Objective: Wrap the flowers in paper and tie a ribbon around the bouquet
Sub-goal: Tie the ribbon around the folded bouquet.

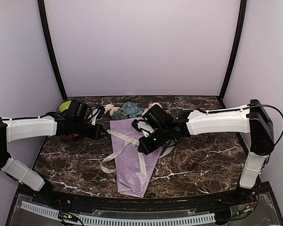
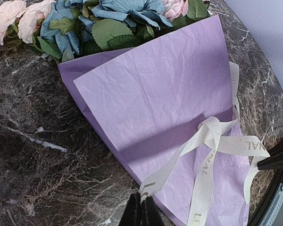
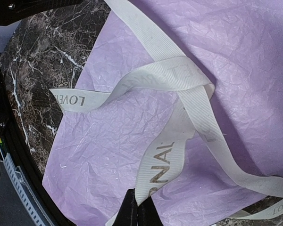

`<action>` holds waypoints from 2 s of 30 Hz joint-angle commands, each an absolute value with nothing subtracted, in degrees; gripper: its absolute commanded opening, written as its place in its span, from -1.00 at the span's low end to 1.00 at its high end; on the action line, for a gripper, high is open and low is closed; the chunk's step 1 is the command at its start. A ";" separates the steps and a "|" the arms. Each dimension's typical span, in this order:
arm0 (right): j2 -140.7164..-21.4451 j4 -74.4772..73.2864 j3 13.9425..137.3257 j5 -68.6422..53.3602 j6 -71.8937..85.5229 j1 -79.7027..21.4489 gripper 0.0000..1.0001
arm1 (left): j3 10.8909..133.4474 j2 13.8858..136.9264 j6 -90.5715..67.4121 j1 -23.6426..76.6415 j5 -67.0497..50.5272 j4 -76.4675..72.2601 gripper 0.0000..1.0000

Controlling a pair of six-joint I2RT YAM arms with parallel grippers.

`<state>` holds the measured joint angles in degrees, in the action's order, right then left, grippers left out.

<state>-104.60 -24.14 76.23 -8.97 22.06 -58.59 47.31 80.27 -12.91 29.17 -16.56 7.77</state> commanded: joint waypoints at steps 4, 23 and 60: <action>-107.98 -23.59 82.59 -9.51 19.58 -58.27 -1.00 | 47.88 79.55 -13.64 29.51 -17.27 6.60 -1.00; -49.71 -15.30 17.93 -3.08 40.09 7.30 -1.00 | 30.38 52.25 -30.25 -19.68 -4.89 13.84 -1.00; -63.47 -11.82 23.80 -6.84 25.88 36.03 -1.00 | 33.56 50.25 -30.15 -42.55 0.80 21.43 -1.00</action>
